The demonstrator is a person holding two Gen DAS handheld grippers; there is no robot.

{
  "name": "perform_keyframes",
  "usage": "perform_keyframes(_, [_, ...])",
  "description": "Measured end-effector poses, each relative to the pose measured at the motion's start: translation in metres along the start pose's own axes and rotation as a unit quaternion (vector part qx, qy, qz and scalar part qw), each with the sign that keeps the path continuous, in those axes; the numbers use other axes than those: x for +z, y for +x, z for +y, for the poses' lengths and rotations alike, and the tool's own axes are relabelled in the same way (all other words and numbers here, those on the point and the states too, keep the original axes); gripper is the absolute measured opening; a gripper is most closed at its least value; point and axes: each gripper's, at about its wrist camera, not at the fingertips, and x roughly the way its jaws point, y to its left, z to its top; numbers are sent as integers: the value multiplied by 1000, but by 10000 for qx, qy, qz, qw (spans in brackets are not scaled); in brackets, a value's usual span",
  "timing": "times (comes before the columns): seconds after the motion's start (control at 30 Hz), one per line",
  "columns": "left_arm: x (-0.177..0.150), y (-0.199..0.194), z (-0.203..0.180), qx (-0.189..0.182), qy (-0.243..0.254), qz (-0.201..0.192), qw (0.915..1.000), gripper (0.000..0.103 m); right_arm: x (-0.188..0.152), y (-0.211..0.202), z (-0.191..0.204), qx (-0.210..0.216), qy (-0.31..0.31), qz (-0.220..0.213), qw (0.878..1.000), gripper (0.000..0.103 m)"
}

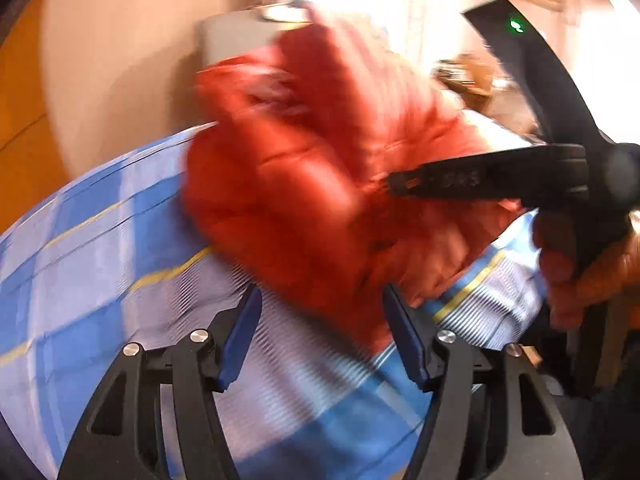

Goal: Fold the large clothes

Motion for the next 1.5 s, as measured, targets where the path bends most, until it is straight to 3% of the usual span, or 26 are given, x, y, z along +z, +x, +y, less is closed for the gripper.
perform_keyframes(0.03, [-10, -6, 6, 286, -257, 85, 9992, 62, 1, -1, 1, -10, -55, 34, 10000, 17])
perform_keyframes(0.13, [-35, -26, 18, 696, -860, 105, 9938, 62, 5, -8, 2, -8, -60, 62, 10000, 17])
perform_keyframes(0.3, [-65, -67, 39, 899, -1901, -229, 9774, 65, 8, -23, -1, -37, -87, -104, 9999, 17])
perform_keyframes(0.4, [-77, -83, 43, 1062, -2227, -406, 9682, 66, 9, -33, -5, -60, -96, -239, 9997, 17])
perform_keyframes(0.53, [-86, -92, 44, 1204, -2468, -492, 9603, 67, 10, -43, -10, -12, -7, -389, 9992, 18])
perform_keyframes(0.6, [-87, -94, 44, 1242, -2548, -531, 9575, 67, 10, -48, -12, -9, -17, -527, 9986, 48])
perform_keyframes(0.63, [-86, -90, 48, 1225, -2577, -524, 9570, 67, 11, -50, -12, 26, -14, -568, 9984, 51])
perform_keyframes(0.77, [-80, -85, 48, 1298, -2546, -568, 9566, 67, 10, -45, -8, 101, -220, -485, 9985, 51])
perform_keyframes(0.9, [-75, -86, 45, 1356, -2542, -582, 9558, 68, -9, -15, 17, 88, -1003, -244, 9946, 51])
perform_keyframes(0.97, [-80, -85, 47, 1244, -2742, -600, 9517, 68, -26, 0, 32, 74, -1540, -211, 9878, 51])
perform_keyframes(1.07, [-84, -84, 42, 1131, -2943, -620, 9470, 68, -35, 3, 38, 163, -1791, -162, 9836, 51])
perform_keyframes(1.17, [-76, -80, 32, 940, -2898, -618, 9504, 69, -24, -8, 23, 702, -1432, -52, 9872, 51])
perform_keyframes(1.23, [-67, -77, 25, 620, -2954, -728, 9506, 70, -17, -14, 4, 1263, -981, 62, 9871, 55])
perform_keyframes(1.3, [-57, -71, 17, 395, -2878, -776, 9537, 71, -13, -18, -6, 1750, -715, 184, 9818, 66])
perform_keyframes(1.5, [-27, -43, -15, -517, -2438, -836, 9648, 74, -16, -25, -24, 2587, -188, 415, 9649, 79])
